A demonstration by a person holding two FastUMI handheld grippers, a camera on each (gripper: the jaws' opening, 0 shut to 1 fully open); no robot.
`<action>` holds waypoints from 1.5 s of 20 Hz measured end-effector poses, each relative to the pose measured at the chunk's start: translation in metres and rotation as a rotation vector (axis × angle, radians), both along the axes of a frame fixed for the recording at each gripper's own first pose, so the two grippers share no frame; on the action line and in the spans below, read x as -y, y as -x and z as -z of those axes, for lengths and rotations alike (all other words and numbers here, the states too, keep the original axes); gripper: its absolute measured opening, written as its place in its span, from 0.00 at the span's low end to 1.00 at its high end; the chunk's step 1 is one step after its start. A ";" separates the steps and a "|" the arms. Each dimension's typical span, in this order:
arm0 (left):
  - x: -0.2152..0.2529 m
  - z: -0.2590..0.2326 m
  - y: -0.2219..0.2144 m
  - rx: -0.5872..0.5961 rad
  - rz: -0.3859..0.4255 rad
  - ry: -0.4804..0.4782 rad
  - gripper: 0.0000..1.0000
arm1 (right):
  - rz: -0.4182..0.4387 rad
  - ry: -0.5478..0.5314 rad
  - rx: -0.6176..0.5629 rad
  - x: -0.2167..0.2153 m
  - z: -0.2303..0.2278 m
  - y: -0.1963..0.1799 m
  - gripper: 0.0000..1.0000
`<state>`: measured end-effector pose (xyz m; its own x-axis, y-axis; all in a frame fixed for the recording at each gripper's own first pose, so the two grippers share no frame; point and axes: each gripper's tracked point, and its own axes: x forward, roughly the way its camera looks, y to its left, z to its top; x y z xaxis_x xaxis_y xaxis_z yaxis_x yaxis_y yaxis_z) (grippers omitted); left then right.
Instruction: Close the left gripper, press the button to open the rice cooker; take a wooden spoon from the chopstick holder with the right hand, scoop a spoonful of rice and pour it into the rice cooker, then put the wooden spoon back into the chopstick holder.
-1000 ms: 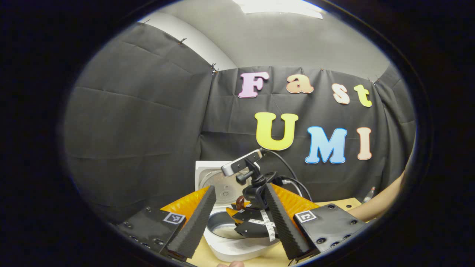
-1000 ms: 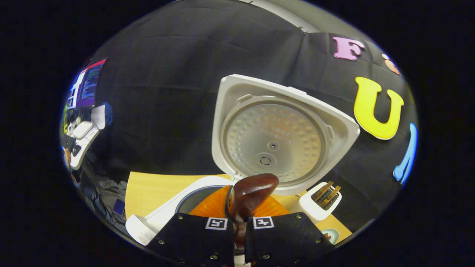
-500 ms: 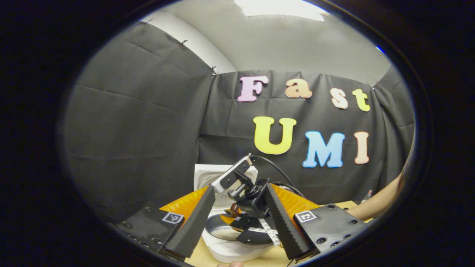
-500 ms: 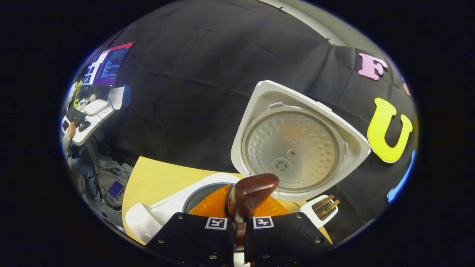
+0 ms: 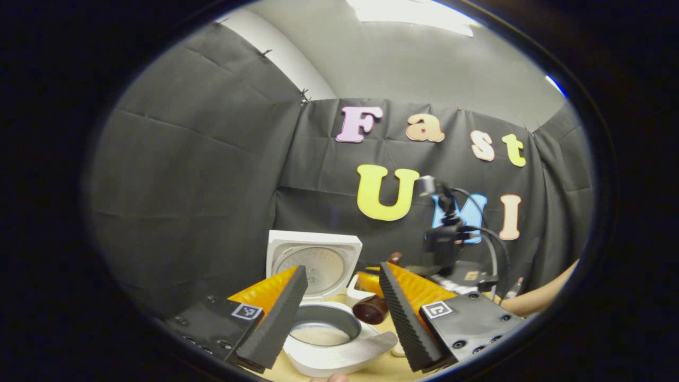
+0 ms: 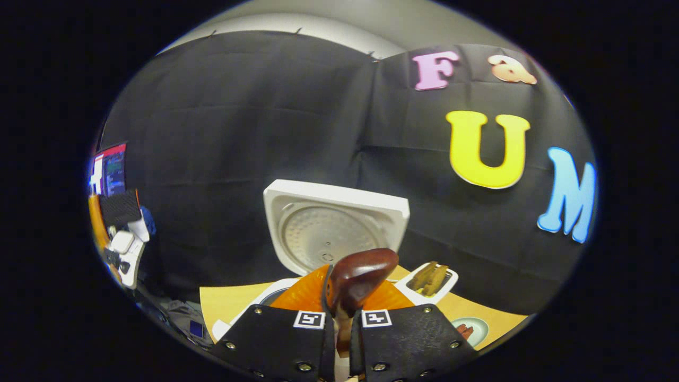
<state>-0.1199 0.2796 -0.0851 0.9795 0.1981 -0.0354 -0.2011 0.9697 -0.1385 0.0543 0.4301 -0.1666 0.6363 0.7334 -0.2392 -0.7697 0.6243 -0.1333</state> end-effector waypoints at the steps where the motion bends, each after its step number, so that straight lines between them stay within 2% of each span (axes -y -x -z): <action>1: 0.001 0.000 -0.004 0.000 0.013 -0.004 0.93 | 0.041 -0.034 0.000 0.017 -0.014 -0.002 0.11; 3: 0.007 0.003 -0.011 -0.007 0.043 -0.008 0.90 | 0.127 -0.073 0.004 0.057 -0.037 -0.009 0.11; 4: 0.011 0.005 -0.015 -0.009 0.059 -0.010 0.93 | 0.161 -0.095 0.003 0.076 -0.044 -0.012 0.11; 7: 0.024 0.007 -0.030 -0.005 0.104 -0.017 0.93 | 0.274 -0.144 0.006 0.127 -0.065 -0.019 0.11; 13: 0.069 0.005 -0.062 -0.001 0.195 -0.029 0.93 | 0.454 -0.200 0.008 0.224 -0.084 -0.026 0.11; 14: 0.079 0.004 -0.067 0.001 0.211 -0.039 0.96 | 0.482 -0.209 0.015 0.239 -0.089 -0.027 0.11; 16: 0.101 -0.002 -0.075 0.007 0.240 -0.049 0.96 | 0.540 -0.220 0.022 0.272 -0.095 -0.029 0.11; 20: 0.145 -0.005 -0.092 0.008 0.315 -0.071 0.90 | 0.636 -0.266 0.028 0.336 -0.110 -0.026 0.11; 22: 0.165 -0.006 -0.099 0.009 0.343 -0.071 0.94 | 0.680 -0.279 0.037 0.366 -0.117 -0.024 0.11; 23: 0.173 -0.007 -0.102 0.012 0.353 -0.067 0.90 | 0.698 -0.287 0.038 0.381 -0.120 -0.023 0.11; 24: 0.180 -0.007 -0.105 0.012 0.361 -0.065 0.96 | 0.713 -0.298 0.040 0.389 -0.121 -0.021 0.11; 30: 0.207 -0.002 -0.115 -0.006 0.371 -0.072 0.93 | 0.794 -0.334 0.015 0.450 -0.111 -0.019 0.11</action>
